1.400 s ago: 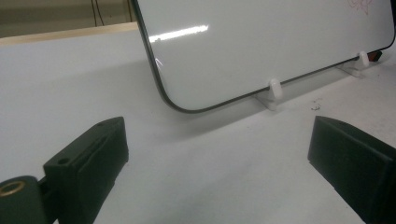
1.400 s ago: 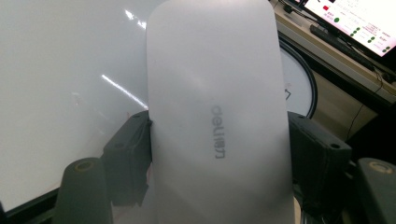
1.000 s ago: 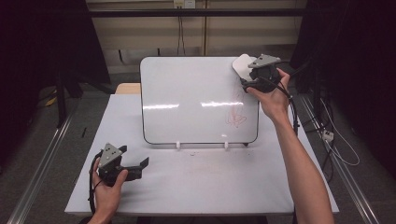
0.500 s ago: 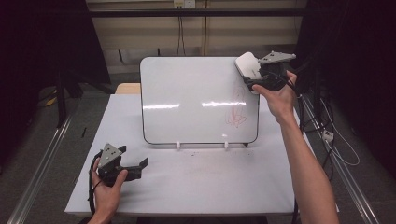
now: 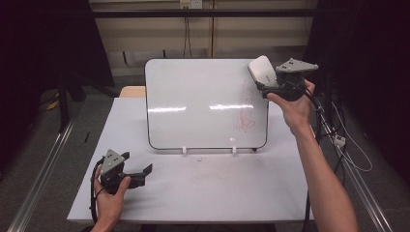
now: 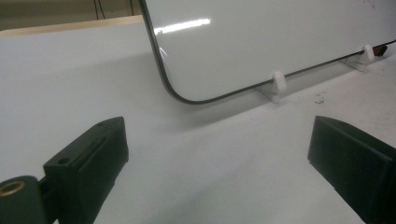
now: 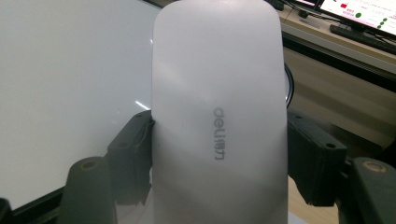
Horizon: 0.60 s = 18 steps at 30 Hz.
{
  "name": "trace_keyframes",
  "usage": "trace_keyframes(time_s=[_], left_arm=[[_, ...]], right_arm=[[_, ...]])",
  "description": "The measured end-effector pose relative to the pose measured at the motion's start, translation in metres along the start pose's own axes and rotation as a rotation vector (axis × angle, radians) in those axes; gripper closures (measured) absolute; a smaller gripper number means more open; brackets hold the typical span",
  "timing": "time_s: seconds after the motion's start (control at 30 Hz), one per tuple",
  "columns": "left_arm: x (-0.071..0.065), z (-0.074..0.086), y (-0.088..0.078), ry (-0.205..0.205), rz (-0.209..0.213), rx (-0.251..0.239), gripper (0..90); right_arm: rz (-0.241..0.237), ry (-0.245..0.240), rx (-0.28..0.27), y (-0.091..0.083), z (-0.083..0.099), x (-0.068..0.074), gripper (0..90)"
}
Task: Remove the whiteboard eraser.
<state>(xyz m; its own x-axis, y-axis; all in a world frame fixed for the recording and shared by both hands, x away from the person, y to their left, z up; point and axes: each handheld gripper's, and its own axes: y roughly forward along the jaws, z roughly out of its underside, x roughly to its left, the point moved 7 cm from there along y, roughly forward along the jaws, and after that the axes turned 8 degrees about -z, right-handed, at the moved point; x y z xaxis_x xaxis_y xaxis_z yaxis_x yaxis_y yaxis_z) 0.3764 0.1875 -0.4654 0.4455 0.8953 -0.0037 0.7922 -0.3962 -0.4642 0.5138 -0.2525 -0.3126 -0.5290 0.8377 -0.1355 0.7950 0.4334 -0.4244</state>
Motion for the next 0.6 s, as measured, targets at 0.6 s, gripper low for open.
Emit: trace_keyframes(time_s=[0.6], left_arm=[[-0.001, -0.001, -0.001, 0.01, 0.001, 0.005, 5.5]], right_arm=[[-0.025, -0.002, -0.043, -0.015, 0.017, 0.017, 31.5]])
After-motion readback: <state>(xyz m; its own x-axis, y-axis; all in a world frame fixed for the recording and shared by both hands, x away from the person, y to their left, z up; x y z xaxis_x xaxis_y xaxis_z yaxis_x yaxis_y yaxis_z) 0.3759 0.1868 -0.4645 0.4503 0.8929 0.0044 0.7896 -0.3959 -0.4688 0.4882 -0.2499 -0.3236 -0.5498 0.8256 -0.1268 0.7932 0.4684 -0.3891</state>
